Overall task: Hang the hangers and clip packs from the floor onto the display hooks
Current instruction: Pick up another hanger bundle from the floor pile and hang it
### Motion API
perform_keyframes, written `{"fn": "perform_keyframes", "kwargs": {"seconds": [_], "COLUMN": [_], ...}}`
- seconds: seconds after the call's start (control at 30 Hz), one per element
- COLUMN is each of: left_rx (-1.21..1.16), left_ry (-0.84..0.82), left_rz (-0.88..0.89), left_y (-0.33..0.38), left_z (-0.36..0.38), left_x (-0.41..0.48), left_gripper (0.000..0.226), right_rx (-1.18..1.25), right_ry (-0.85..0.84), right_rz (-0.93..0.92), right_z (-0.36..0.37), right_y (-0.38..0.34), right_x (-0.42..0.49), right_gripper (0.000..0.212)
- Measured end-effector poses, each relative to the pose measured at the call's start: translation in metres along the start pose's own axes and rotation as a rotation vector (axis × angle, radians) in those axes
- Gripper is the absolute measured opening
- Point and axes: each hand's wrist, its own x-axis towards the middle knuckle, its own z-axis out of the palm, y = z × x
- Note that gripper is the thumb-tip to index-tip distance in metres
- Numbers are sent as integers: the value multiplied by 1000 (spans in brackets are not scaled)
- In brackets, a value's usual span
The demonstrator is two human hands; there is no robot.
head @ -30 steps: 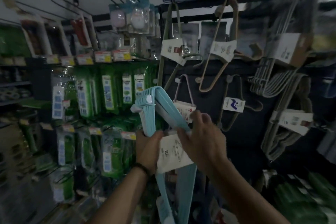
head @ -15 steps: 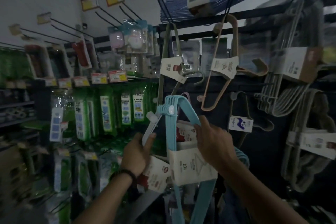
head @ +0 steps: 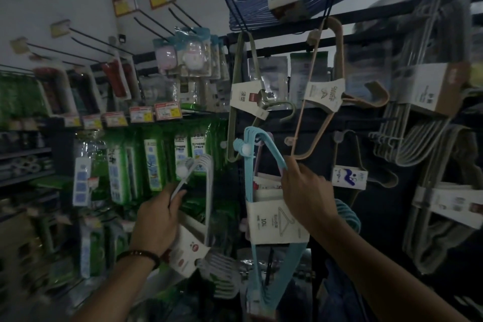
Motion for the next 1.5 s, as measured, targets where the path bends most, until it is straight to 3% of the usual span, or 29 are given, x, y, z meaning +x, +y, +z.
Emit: {"fn": "perform_keyframes", "kwargs": {"seconds": [0.23,0.4,0.6,0.7,0.9,1.0,1.1,1.17,1.23,1.3,1.4,1.5], "left_rx": [-31,-98,-71,14,-84,-177,-218,-238,-258,-273,-292,-331], "left_ry": [-163,-227,-256,-251,-257,-248,-212,-186,-163,-159,-136,-114], "left_rz": [133,134,115,128,95,86,70,58,31,13,29,51], "left_y": [2,14,27,32,40,44,46,51,57,65,73,81], "left_z": [-6,4,16,19,37,50,67,77,85,91,101,112], "left_x": [12,7,0,-5,-2,2,6,9,13,19,29,39], "left_gripper": [40,14,19,36,34,30,30,32,28,26,28,29], "right_rx": [-51,-112,-176,-197,-153,-104,-42,37,263,438,332,283], "right_ry": [-34,-104,-248,-278,-421,-503,-450,-334,-229,-219,-304,-340], "right_rz": [37,88,133,181,259,231,148,20,-89,-175,-268,-218], "right_z": [8,12,36,54,88,83,55,32,6,-18,-31,-18], "right_y": [7,-8,-21,-17,2,16,18,10,0,-8,-11,-10], "right_x": [-13,7,42,60,85,91,87,75,57,38,23,23], "right_gripper": [50,49,46,53,66,51,28,35,41,52,90,99]}}
